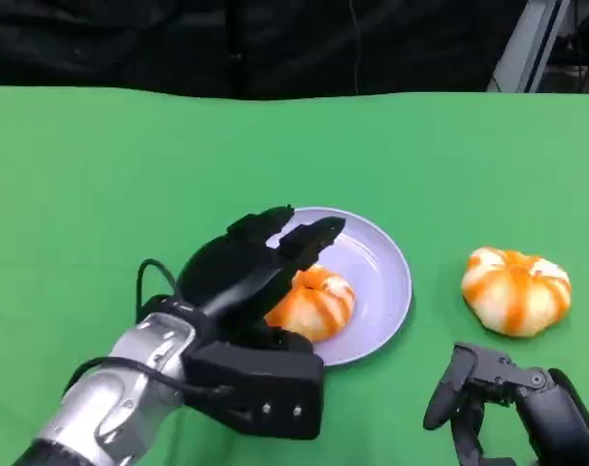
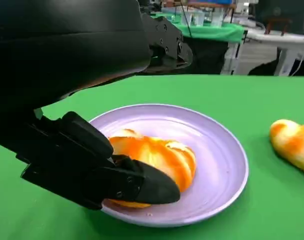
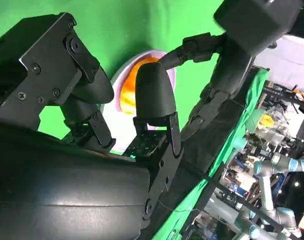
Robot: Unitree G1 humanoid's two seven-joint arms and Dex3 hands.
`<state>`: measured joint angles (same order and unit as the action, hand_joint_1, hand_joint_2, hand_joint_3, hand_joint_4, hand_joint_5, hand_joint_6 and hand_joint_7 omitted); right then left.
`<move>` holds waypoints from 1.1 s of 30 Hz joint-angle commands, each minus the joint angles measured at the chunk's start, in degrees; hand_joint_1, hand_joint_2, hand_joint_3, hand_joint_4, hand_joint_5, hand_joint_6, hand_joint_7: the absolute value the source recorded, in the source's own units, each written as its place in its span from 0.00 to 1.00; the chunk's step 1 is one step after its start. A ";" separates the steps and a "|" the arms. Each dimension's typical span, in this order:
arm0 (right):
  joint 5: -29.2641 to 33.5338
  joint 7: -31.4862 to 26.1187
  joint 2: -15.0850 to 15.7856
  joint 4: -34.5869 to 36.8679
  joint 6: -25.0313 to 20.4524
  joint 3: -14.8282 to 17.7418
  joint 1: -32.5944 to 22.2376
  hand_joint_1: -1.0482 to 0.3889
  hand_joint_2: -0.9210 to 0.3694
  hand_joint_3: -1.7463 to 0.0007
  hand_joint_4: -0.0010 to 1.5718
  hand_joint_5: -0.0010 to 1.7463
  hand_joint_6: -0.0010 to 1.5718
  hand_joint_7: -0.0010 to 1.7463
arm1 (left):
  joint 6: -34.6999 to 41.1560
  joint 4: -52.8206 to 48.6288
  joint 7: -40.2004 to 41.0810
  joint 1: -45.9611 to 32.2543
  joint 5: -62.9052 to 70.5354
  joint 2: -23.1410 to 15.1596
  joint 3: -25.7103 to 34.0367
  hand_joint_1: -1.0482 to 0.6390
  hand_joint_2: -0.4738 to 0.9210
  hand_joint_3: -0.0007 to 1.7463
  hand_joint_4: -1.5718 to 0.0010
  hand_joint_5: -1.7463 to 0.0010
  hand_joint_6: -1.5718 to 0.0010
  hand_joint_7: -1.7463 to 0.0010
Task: Grasp the bread from the table and place it into the plate.
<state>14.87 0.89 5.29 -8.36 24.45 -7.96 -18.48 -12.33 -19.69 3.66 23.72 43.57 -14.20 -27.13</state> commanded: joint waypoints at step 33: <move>-2.01 1.36 1.41 -2.44 -1.08 0.59 -0.78 0.79 0.46 0.16 0.53 1.00 0.50 0.82 | -33.57 12.07 8.14 -33.70 -34.88 3.99 26.75 0.69 0.67 0.76 0.46 0.10 0.46 0.24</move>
<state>13.75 2.04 6.16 -10.81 23.01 -7.66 -19.62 -43.41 -6.13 12.75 -9.39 11.37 -10.98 -1.34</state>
